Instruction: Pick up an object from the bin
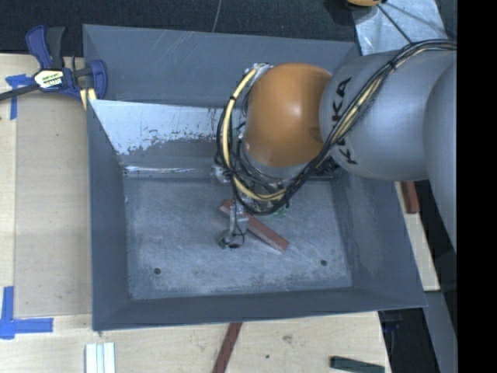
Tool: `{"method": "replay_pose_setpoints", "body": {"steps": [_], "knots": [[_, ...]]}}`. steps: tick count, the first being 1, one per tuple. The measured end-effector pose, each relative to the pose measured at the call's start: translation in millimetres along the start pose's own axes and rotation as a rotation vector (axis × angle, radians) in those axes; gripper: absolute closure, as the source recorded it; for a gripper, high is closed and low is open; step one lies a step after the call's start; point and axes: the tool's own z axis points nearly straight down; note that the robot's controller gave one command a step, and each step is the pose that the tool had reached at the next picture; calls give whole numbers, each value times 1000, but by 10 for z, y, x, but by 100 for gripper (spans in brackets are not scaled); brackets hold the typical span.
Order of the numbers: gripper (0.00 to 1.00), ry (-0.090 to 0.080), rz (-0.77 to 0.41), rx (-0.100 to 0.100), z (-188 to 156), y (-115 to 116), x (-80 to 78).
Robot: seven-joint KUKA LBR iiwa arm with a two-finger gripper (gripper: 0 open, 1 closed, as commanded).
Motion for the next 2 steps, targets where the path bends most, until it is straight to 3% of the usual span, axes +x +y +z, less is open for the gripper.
{"method": "replay_pose_setpoints", "body": {"steps": [1,2], "knots": [[100,1,-178,0,760,-838,-24],[100,1,-177,0,760,-838,-24]]}}
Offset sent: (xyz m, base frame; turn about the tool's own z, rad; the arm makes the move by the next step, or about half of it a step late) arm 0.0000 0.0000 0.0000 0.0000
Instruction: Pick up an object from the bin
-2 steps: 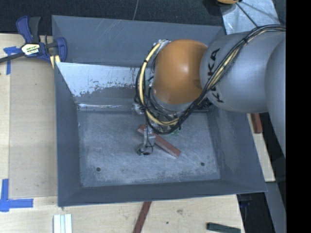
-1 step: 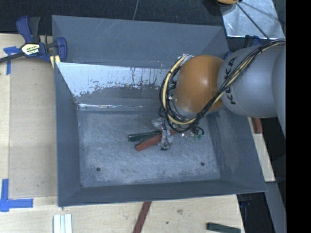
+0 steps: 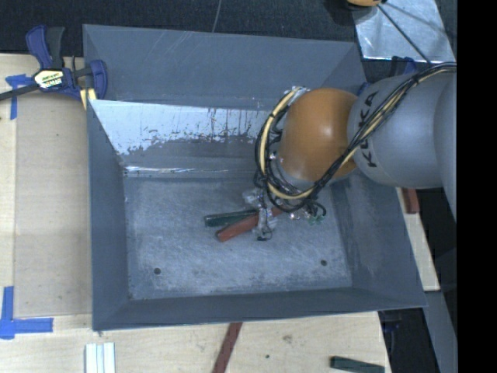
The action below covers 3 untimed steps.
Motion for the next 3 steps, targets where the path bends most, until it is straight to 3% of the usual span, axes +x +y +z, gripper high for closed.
{"method": "replay_pose_setpoints", "body": {"steps": [1,2,3], "knots": [[100,1,-21,0,-1344,-138,503],[100,2,-21,0,-1341,-137,505],[0,0,-226,1,-230,-284,333]]}}
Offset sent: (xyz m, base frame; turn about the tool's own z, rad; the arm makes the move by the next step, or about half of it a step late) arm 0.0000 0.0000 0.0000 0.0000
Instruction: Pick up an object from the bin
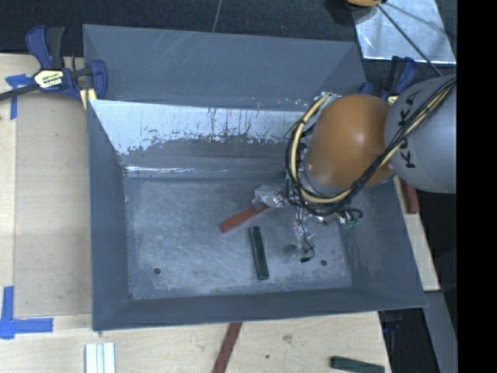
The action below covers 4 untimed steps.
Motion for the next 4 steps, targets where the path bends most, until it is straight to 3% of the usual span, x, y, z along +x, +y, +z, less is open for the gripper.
{"method": "replay_pose_setpoints", "body": {"steps": [1,2,3,4], "knots": [[0,1,-37,-3,234,-28,-20],[100,0,-163,-3,93,441,-601],[0,1,-162,-3,94,440,-599],[100,2,-161,-3,94,438,-598]]}}
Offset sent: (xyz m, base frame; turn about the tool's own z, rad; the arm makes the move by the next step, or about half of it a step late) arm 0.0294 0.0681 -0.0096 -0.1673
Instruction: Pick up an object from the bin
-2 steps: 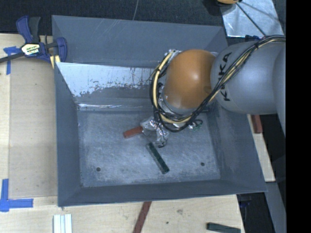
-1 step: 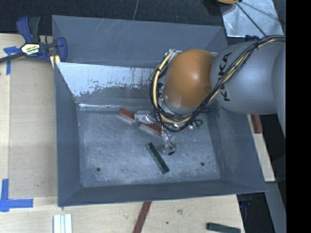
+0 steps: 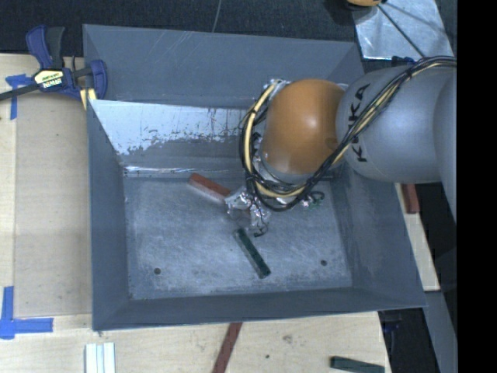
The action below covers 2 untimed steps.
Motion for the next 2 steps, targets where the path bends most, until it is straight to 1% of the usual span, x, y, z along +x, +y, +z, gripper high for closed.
{"method": "replay_pose_setpoints", "body": {"steps": [1,2], "knots": [[0,0,0,0,0,0,1],[0,1,0,0,0,0,1]]}}
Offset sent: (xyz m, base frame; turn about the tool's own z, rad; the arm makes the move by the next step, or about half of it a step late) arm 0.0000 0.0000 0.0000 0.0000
